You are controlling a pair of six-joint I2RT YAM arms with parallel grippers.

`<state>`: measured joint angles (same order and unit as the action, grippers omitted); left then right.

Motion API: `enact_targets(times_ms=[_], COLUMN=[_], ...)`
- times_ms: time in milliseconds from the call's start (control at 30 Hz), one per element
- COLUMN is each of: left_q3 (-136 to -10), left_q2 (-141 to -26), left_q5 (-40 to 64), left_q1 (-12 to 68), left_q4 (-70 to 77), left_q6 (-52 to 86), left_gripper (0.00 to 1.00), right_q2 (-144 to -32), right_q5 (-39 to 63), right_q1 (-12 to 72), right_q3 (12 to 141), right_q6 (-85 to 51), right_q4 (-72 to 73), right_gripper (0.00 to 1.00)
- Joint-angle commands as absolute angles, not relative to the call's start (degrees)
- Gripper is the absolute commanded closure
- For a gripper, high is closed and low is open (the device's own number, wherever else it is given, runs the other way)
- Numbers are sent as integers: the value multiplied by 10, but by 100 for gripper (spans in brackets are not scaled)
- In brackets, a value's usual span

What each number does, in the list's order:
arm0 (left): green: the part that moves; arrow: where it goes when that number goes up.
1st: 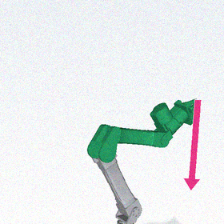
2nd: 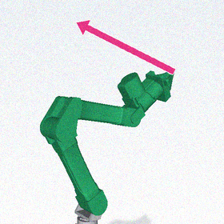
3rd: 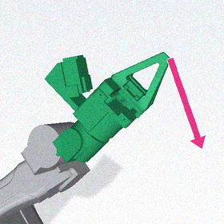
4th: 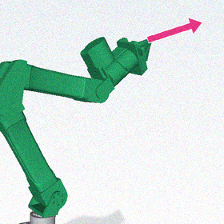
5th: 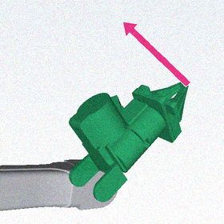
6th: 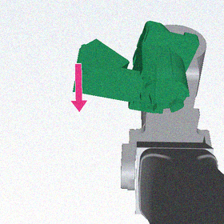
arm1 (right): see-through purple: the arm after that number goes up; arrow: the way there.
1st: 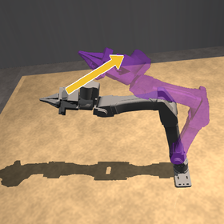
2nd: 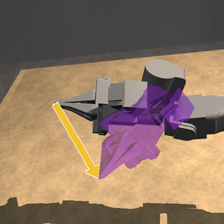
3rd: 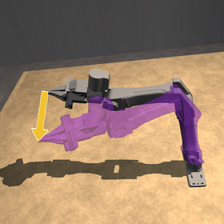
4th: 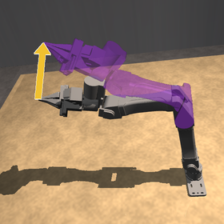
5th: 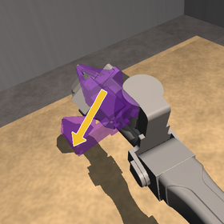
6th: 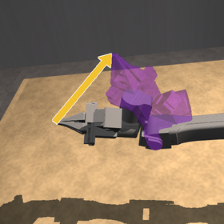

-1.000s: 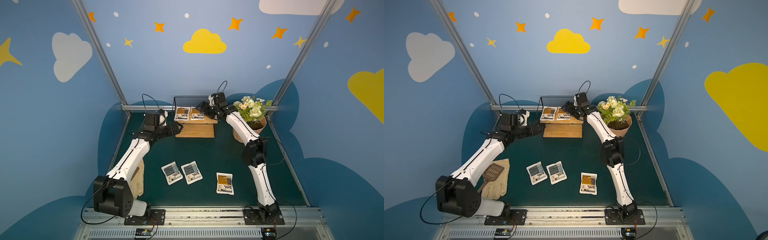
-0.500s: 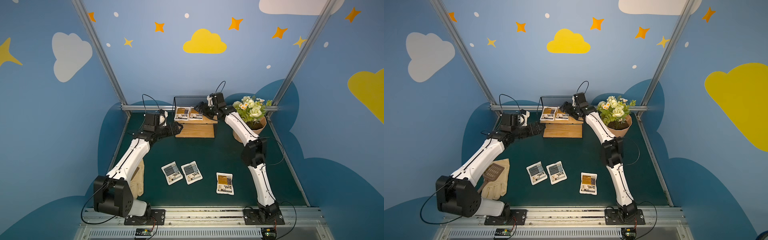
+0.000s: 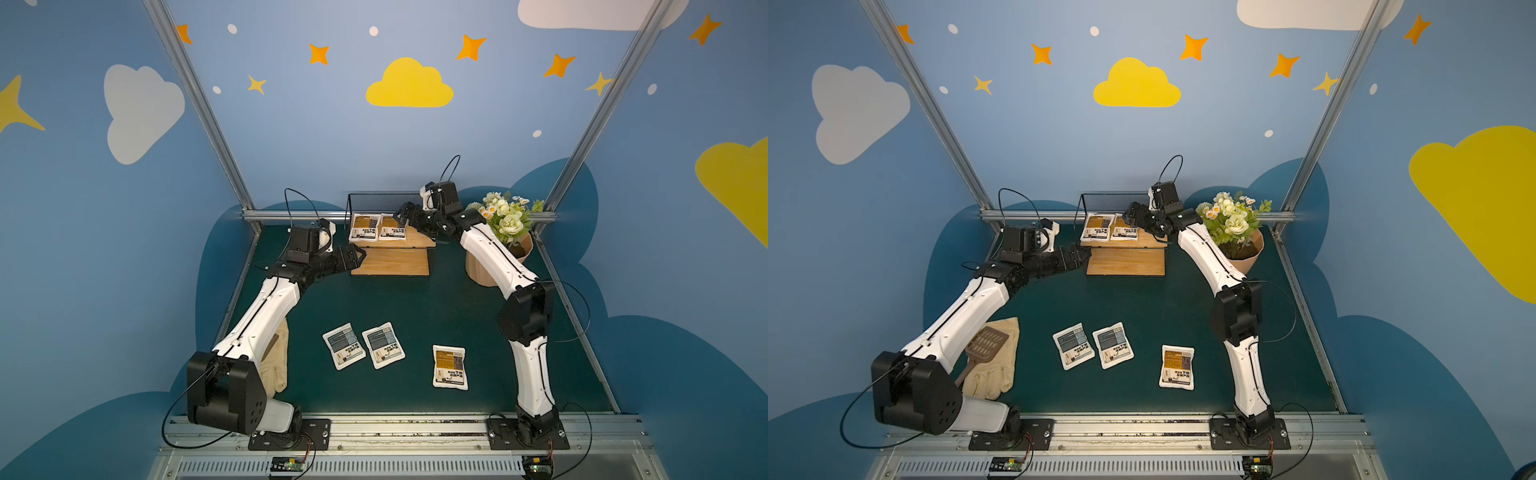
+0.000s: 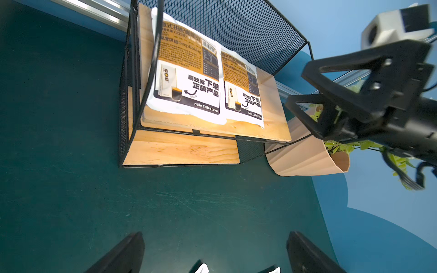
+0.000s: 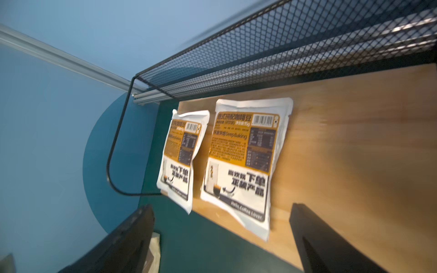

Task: Place the bagged coffee beans on the shelf by color
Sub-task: Place the bagged coffee beans on the shelf, then pick up the bagged coffee beans at the center of the board.

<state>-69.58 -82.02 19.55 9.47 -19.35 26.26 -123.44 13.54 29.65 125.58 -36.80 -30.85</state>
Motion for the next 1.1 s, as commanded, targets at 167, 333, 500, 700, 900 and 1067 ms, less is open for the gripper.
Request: enact_targets(times_ms=[167,333,500,700,900,1067], left_q3=[-648,-607,-559,-521,-517,-541], left_q2=[-765,-735,-717,-731,-779,-846], left_q5=[214,198,161,110,68,35], left_q1=[98,129,204,289,360,412], left_q4=[-202,-212,-213,-192,-189,-191], left_q6=[251,244,245,258,251,236], left_gripper=[0,0,0,0,0,0], right_q2=[-1049,-944,-840,-730,-631,-531], right_q5=[152,165,165,183,205,212], right_q1=[327,330,323,300,272,262], right_q3=[1037,854,689,512,381,283], right_q6=[-375,-406,-434,-474,-499,-535], right_q4=[-225,-182,-183,-192,-225,-255], right_gripper=[5,5,5,5,5,5])
